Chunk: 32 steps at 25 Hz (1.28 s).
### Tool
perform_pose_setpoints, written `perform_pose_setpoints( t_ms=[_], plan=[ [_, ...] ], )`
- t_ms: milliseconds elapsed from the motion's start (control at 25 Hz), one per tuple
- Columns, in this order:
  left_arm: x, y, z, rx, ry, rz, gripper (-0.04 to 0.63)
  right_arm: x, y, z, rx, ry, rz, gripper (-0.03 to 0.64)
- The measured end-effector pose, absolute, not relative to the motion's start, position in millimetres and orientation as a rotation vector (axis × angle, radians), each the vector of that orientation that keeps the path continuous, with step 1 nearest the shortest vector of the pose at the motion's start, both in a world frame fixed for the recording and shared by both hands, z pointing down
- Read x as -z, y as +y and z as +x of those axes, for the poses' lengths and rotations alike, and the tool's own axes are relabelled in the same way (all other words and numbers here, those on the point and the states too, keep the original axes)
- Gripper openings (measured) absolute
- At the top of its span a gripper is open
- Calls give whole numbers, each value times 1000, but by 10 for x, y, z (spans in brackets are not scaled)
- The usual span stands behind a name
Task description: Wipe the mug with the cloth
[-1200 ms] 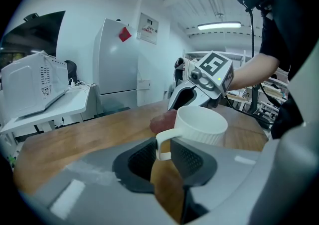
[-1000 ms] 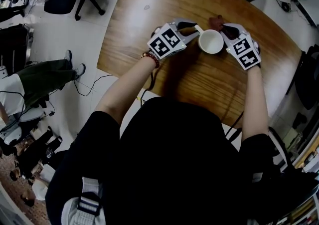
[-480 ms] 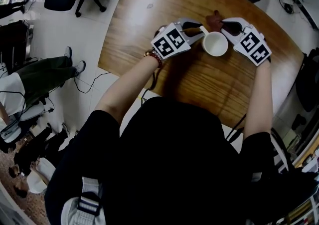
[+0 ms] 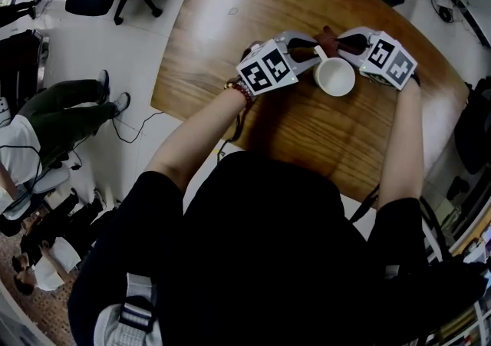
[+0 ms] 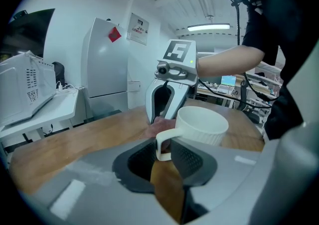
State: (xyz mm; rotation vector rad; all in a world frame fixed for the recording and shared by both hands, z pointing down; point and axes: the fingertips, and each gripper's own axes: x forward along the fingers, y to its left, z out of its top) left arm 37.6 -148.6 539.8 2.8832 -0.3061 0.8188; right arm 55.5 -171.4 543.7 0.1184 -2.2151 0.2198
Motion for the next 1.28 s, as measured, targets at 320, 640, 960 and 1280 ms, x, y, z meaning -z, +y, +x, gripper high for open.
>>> perform_pose_setpoints(
  t_ms=[320,640,960,1280],
  plan=[
    [-5395,-1468,374,-795,-308,2864,83,-5656,-1705,519,-279,-2201,161,55],
    [-5439,-1477,313,-770,-349,2834,55,-5610,-1687,865,-176,-2156,396,57],
    [-5442,-1494,296,-767,-381,2822,54,-5163,-1290,1192,-194,-2224,599,57],
    [-5501,-1469,202,-777,-401,2800,52,-5141,-680,1367,-279,-2110,761,58]
  ],
)
